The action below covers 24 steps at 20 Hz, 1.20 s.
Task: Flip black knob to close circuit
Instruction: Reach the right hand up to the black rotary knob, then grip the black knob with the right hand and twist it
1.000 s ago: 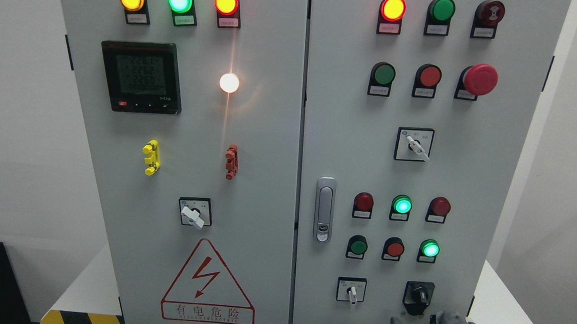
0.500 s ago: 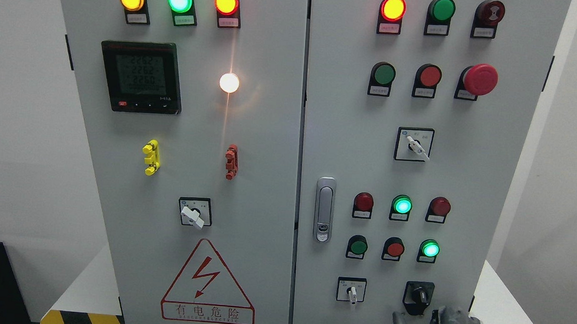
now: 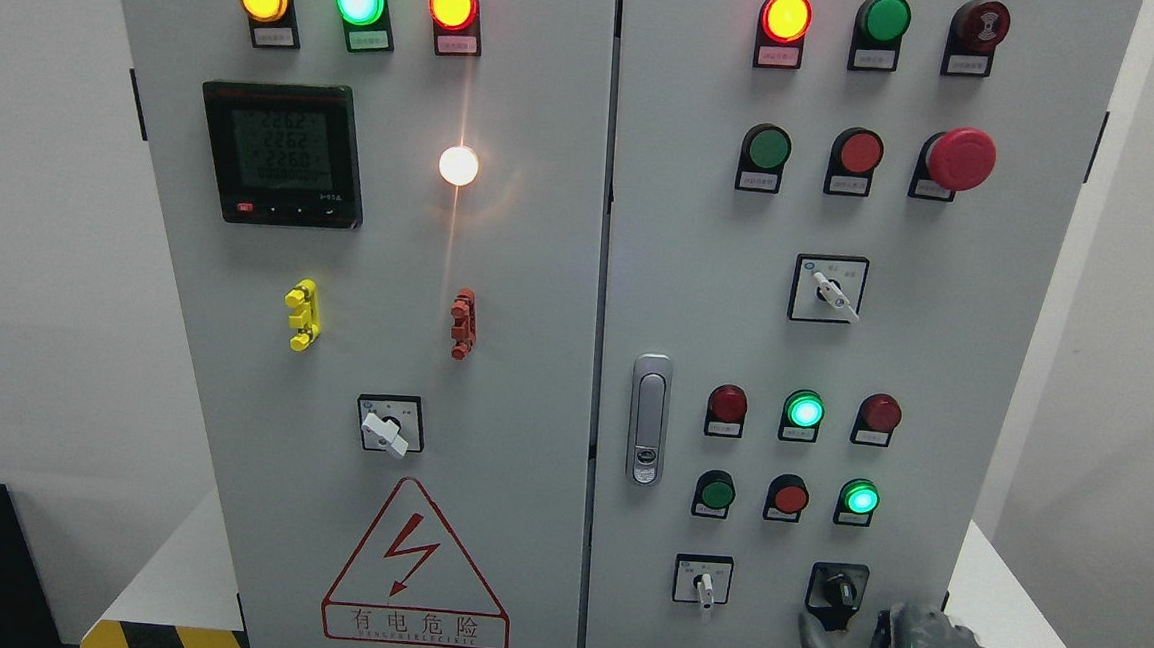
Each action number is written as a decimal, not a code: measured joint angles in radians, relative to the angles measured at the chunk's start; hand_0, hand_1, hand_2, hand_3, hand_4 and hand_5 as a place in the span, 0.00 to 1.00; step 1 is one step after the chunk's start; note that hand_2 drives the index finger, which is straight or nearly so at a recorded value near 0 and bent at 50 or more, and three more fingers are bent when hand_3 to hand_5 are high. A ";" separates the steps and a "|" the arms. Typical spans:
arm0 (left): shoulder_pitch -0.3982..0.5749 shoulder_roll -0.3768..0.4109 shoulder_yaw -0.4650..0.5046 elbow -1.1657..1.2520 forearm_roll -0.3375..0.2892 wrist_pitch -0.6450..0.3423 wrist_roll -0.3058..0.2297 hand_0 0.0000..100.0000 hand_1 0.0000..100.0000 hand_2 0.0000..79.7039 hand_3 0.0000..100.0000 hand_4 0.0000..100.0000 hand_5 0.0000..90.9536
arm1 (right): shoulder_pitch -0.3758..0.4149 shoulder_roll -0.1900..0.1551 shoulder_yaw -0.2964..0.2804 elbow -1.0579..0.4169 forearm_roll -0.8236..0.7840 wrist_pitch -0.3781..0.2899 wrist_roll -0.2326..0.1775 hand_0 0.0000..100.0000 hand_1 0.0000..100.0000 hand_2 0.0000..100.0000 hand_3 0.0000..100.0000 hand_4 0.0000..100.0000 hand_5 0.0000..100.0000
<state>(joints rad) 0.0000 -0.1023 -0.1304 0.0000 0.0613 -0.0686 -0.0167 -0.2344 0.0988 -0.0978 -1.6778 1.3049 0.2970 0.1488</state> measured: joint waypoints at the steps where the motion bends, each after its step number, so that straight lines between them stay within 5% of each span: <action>1: 0.000 0.000 0.000 0.000 0.000 0.000 0.000 0.12 0.56 0.00 0.00 0.00 0.00 | -0.001 -0.001 -0.003 0.002 0.000 0.000 0.000 0.00 0.06 0.87 1.00 0.91 0.96; 24: 0.000 0.000 0.000 0.000 0.000 0.000 0.000 0.12 0.56 0.00 0.00 0.00 0.00 | -0.009 -0.009 -0.034 0.021 0.002 -0.005 -0.003 0.00 0.06 0.87 1.00 0.91 0.96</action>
<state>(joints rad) 0.0000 -0.1023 -0.1304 0.0000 0.0613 -0.0686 -0.0166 -0.2432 0.0894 -0.1322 -1.6567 1.3069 0.2920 0.1460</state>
